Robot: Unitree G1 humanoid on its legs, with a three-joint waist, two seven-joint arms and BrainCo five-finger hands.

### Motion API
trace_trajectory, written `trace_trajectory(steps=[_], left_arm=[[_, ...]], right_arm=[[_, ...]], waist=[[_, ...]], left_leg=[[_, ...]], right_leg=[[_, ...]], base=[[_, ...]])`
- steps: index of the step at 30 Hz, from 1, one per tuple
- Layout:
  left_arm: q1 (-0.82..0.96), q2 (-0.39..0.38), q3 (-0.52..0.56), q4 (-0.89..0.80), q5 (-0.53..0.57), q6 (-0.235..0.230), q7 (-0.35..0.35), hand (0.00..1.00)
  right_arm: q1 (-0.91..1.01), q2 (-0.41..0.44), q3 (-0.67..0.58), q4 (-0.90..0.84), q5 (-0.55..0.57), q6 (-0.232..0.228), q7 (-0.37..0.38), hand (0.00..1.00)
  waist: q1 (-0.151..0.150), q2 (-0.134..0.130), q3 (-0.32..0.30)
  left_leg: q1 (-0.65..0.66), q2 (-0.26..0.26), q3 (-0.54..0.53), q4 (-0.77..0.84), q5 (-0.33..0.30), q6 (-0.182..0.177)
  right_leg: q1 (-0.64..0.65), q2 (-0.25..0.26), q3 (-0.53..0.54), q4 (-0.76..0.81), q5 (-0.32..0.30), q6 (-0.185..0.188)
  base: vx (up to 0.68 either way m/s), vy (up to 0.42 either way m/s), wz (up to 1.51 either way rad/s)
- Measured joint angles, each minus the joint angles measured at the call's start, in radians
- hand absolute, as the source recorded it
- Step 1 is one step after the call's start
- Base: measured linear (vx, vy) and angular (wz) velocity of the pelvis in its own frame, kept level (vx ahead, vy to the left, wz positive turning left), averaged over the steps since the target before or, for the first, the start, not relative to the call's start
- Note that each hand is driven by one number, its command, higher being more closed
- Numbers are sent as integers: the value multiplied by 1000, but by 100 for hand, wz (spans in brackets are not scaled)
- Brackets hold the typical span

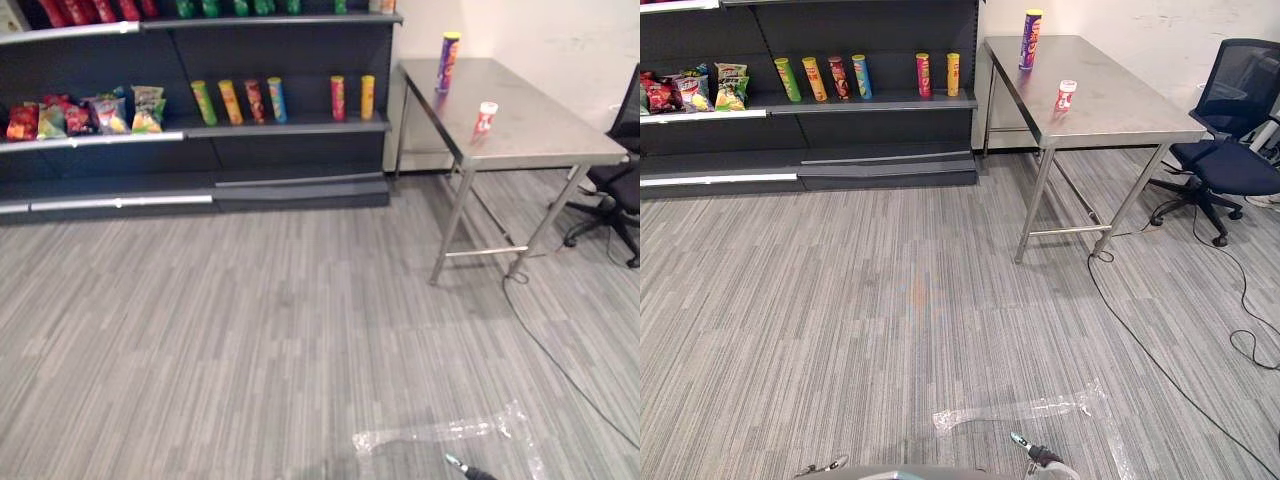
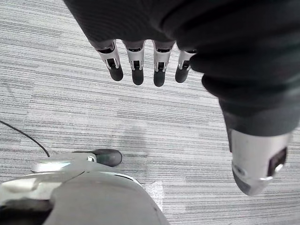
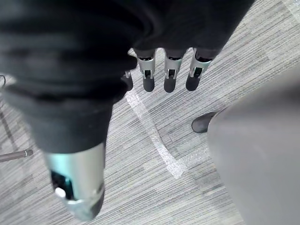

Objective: Put the gum and the chips on the shelf.

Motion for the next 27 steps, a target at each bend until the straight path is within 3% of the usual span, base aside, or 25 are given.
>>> trace_trajectory(steps=[27], left_arm=[[1, 17, -76, 1, 1, -10, -1, 0]], right_arm=[[5, 0, 1, 0, 1, -7, -1, 0]], waist=[[-2, -5, 3]], left_leg=[[7, -1, -4, 4, 0, 0]], right_leg=[[10, -1, -5, 0, 0, 0]], base=[[0, 0, 0]])
